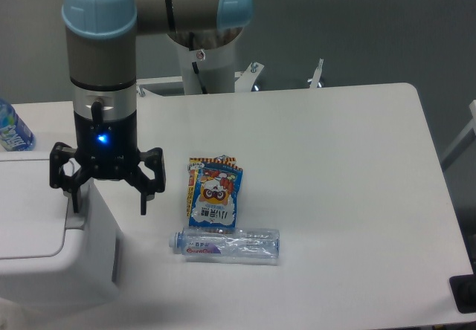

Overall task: Open the trash can
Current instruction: 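Lower the gripper onto the trash can lid edge, then push the trash can lid with the gripper to open it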

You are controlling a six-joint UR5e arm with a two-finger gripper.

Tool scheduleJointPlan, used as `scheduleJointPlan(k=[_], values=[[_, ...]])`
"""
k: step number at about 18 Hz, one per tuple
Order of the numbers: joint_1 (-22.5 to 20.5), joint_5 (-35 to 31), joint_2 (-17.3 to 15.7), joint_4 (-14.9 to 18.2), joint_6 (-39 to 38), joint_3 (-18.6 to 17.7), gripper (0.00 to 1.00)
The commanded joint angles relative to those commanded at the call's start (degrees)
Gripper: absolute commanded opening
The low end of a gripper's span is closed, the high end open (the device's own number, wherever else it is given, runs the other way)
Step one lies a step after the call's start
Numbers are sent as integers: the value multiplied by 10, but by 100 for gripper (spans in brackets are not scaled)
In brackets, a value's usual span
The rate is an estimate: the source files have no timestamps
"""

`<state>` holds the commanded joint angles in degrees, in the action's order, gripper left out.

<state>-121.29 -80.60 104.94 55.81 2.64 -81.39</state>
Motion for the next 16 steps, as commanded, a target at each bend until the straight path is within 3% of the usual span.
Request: scheduleJointPlan(k=[16], values=[[3, -1, 5, 1, 1, 0, 100]])
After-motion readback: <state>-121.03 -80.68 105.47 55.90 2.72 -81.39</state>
